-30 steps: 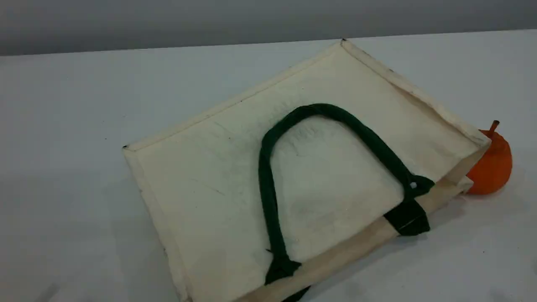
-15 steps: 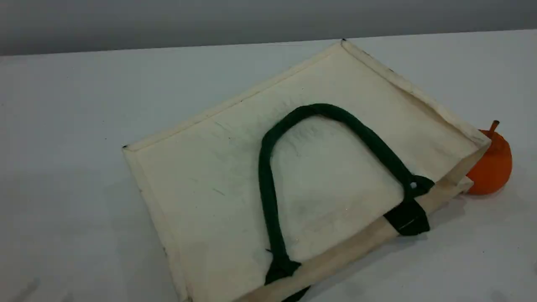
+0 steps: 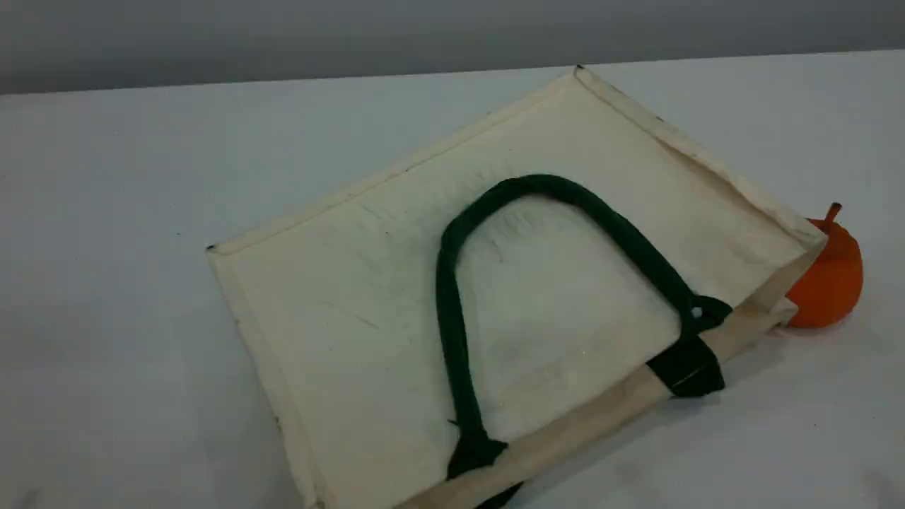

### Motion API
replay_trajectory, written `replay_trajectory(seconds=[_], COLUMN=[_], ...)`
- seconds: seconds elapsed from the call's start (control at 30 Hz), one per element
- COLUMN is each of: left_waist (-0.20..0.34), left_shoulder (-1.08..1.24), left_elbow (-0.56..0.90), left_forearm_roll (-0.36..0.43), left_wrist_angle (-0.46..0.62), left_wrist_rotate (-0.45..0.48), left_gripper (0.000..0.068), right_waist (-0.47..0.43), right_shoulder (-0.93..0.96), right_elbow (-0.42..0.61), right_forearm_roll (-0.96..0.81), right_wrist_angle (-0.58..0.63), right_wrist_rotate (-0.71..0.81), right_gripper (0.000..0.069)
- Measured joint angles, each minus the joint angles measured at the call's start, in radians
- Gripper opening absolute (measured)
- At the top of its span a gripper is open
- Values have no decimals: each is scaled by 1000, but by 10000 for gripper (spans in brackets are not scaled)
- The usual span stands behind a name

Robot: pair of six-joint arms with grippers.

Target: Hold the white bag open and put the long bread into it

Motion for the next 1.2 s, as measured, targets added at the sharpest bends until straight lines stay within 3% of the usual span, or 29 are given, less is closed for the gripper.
replay_trajectory(seconds=[0.13,0.43,0.83,1.2], left_waist=[5,82,82,82], left_shoulder=[-19,-18,-70,-84], left_elbow=[0,0,0,0], left_forearm_roll=[0,0,0,0], left_wrist_angle=[-1,0,2,-5], left_wrist_rotate=[0,0,0,0], left_gripper=[400,400,400,400], right_waist=[-131,-355,-380,-379], right_shoulder=[-45,-175,-353,-355], right_elbow=[0,0,0,0], right_forearm_roll=[0,0,0,1], right_wrist_angle=[0,0,-1,-1], right_wrist_rotate=[0,0,0,0], right_gripper=[469,469,469,469])
